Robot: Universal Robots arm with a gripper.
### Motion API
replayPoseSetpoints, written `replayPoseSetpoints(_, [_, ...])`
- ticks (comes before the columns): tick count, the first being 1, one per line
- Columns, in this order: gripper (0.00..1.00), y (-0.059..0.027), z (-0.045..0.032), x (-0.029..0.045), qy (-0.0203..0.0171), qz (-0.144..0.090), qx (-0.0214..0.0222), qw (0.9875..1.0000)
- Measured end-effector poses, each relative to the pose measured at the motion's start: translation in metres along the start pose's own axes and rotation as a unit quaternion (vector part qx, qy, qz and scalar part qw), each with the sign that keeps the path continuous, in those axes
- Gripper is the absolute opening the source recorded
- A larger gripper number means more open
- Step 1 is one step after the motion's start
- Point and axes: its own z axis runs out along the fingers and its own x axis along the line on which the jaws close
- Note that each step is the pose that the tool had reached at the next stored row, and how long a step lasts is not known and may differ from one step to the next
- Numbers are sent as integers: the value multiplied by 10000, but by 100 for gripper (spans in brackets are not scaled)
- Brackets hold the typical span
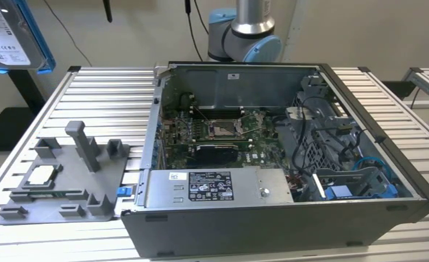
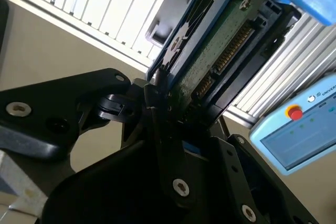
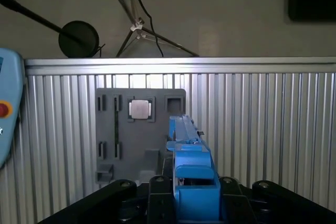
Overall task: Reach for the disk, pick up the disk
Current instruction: 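Pick up the disk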
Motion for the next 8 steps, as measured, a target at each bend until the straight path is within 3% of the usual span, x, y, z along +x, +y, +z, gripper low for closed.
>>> replayPoseSetpoints(8, [0,-141,1,-4,1,0,-1,10000])
